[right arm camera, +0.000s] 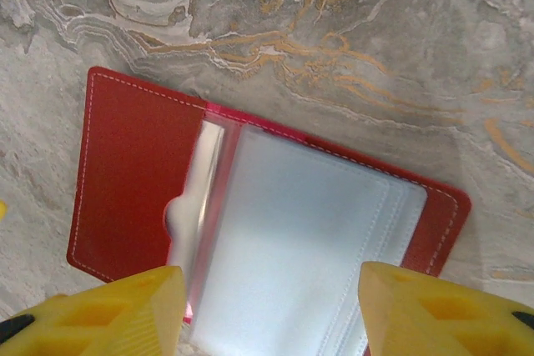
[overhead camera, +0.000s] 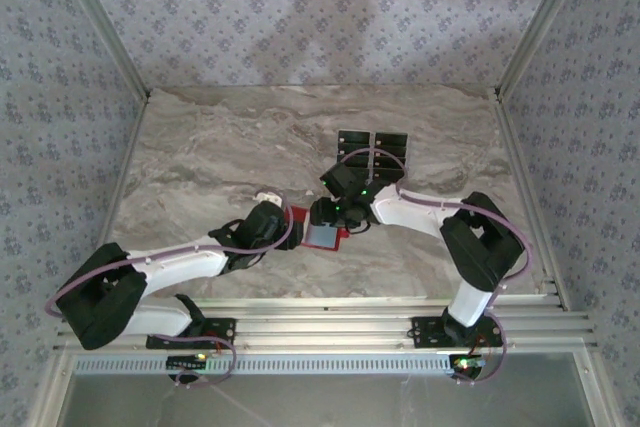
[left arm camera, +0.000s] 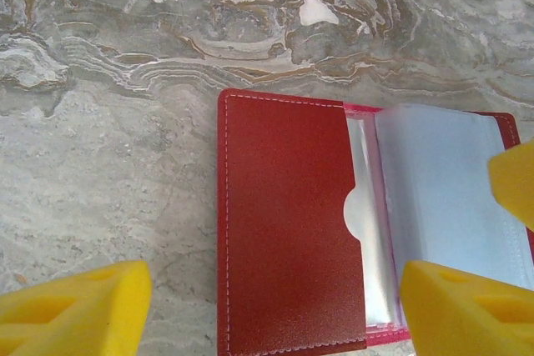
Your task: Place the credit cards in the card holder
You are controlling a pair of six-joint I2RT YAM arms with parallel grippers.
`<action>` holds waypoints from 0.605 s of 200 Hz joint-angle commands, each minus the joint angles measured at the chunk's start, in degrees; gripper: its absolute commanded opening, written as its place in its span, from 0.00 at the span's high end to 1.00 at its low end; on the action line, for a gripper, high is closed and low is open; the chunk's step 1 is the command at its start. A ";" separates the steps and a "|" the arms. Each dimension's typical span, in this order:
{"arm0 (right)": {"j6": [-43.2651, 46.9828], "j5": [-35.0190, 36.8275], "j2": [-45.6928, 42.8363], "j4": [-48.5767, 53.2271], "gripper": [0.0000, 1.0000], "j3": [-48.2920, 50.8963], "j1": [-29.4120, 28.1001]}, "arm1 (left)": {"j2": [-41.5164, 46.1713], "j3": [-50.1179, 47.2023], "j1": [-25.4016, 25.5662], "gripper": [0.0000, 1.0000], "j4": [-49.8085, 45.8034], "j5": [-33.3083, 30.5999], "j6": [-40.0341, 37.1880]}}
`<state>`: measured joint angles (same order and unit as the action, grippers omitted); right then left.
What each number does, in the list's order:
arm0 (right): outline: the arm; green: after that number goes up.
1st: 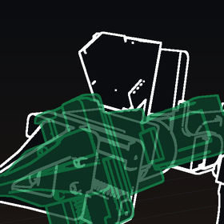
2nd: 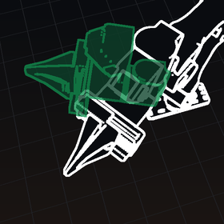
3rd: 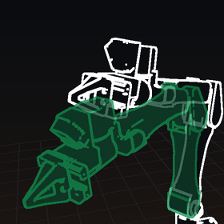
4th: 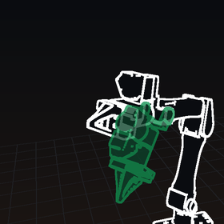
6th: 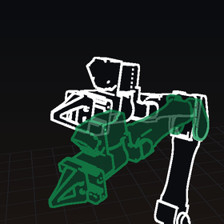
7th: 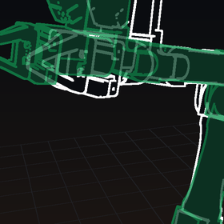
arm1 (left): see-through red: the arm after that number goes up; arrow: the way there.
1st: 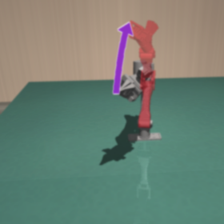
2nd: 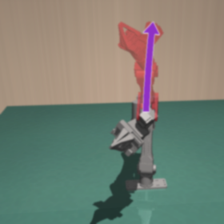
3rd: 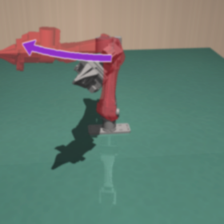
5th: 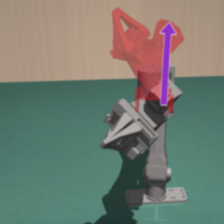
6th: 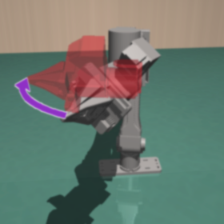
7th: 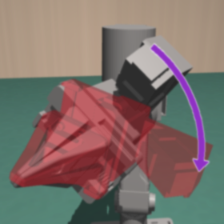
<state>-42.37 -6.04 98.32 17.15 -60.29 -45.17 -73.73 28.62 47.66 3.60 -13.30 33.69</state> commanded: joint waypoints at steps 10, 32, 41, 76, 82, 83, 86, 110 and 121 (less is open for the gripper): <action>-1.73 -1.29 1.56 -0.86 0.41 -1.49 -0.36 | -0.51 0.47 0.32 0.21 0.50 -0.68 -0.71; -2.14 -1.48 2.29 -1.00 0.41 -1.19 -0.43 | -0.36 0.36 0.33 0.21 0.50 -0.73 -0.82; -2.38 -1.38 2.56 -0.88 0.41 -1.20 -0.44 | -0.17 0.28 0.40 0.21 0.53 -0.59 -0.91; -2.90 -1.51 4.56 -0.71 0.41 -1.58 -0.44 | 0.17 0.04 0.48 0.21 0.49 -0.57 -1.30; -2.98 -1.65 4.98 -0.83 0.41 -1.71 -0.36 | 0.26 0.10 0.51 0.21 0.41 -0.58 -1.35; -2.98 -1.67 5.01 -0.87 0.41 -1.71 -0.36 | 0.30 0.06 0.55 0.22 0.43 -0.54 -1.35; -3.03 -1.87 5.22 -0.98 0.41 -1.75 -0.34 | 0.25 0.05 0.51 0.21 0.44 -0.57 -1.43; -3.28 -3.39 6.73 -2.36 0.41 -2.25 -0.33 | -0.05 -0.05 0.88 0.22 0.78 -0.19 -2.03; -3.43 -4.16 7.17 -3.14 0.41 -2.54 -0.40 | -0.31 -0.14 1.12 0.21 1.10 -0.07 -2.29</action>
<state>-44.42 -7.99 103.28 14.68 -61.65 -45.17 -73.73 28.62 47.99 3.64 -13.28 32.97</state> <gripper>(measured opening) 0.594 0.785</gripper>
